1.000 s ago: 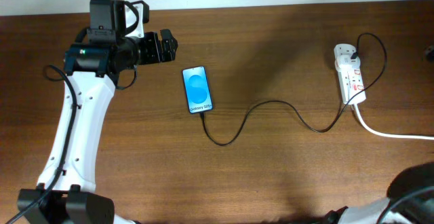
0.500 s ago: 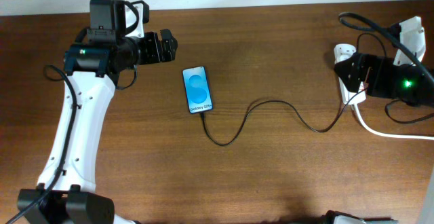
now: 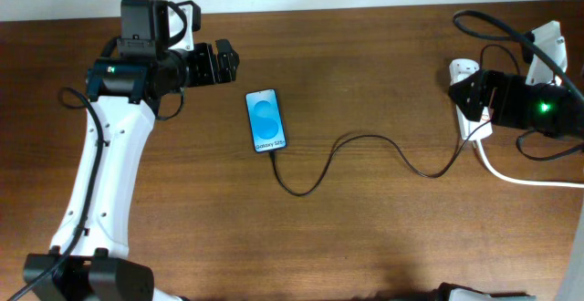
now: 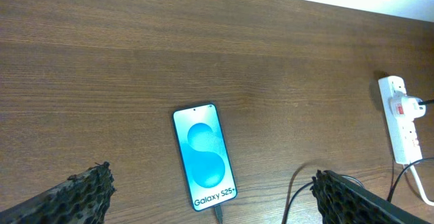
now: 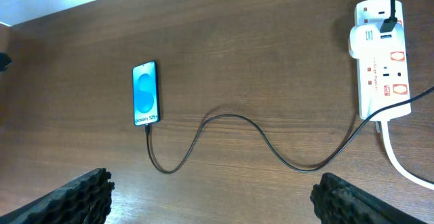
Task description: Plug charger to phone and switch on socket
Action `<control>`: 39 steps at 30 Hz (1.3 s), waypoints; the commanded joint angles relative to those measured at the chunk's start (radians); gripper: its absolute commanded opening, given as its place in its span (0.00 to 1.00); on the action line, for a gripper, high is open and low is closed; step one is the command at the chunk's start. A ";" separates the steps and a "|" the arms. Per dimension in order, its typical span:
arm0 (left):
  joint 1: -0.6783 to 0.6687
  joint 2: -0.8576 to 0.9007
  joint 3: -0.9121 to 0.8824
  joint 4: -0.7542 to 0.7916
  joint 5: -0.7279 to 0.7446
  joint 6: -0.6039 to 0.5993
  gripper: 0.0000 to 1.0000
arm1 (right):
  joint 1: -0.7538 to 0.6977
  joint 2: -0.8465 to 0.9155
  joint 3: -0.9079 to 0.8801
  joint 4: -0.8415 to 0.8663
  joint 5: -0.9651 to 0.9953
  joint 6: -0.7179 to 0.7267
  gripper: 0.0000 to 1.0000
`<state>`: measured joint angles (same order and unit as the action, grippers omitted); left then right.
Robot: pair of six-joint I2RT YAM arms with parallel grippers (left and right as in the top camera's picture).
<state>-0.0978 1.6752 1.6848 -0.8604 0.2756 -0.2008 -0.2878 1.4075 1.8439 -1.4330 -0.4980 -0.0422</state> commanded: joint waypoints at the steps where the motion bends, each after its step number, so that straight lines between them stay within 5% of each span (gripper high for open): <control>1: 0.003 -0.023 0.004 0.002 -0.007 0.016 0.99 | 0.006 0.004 0.010 0.000 0.005 -0.010 0.98; 11: 0.002 -0.023 0.004 0.002 -0.008 0.016 0.99 | 0.006 0.004 0.010 0.003 0.037 -0.010 0.98; 14: 0.003 -0.023 0.004 0.002 -0.007 0.016 0.99 | 0.053 -0.015 0.005 0.132 0.096 -0.022 0.99; 16: 0.003 -0.023 0.004 0.002 -0.007 0.016 0.99 | 0.219 -0.090 -0.039 0.303 0.282 -0.116 0.98; 18: 0.002 -0.023 0.004 0.002 -0.007 0.016 0.99 | 0.324 -0.190 -0.177 0.488 0.384 -0.127 0.98; 22: 0.003 -0.023 0.004 0.002 -0.007 0.016 0.99 | 0.346 -0.507 -0.782 1.058 0.341 -0.126 0.98; 27: 0.002 -0.023 0.004 0.002 -0.007 0.016 0.99 | 0.346 -0.959 -1.444 1.501 0.315 -0.126 0.98; 33: 0.002 -0.023 0.004 0.002 -0.007 0.016 0.99 | 0.335 -1.280 -1.739 1.508 0.314 -0.126 0.98; 39: 0.002 -0.023 0.004 0.002 -0.007 0.016 0.99 | 0.332 -1.394 -1.838 1.365 0.334 -0.126 0.98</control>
<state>-0.0978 1.6726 1.6848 -0.8597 0.2714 -0.2008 0.0483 0.0315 0.0105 -0.0586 -0.1764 -0.1654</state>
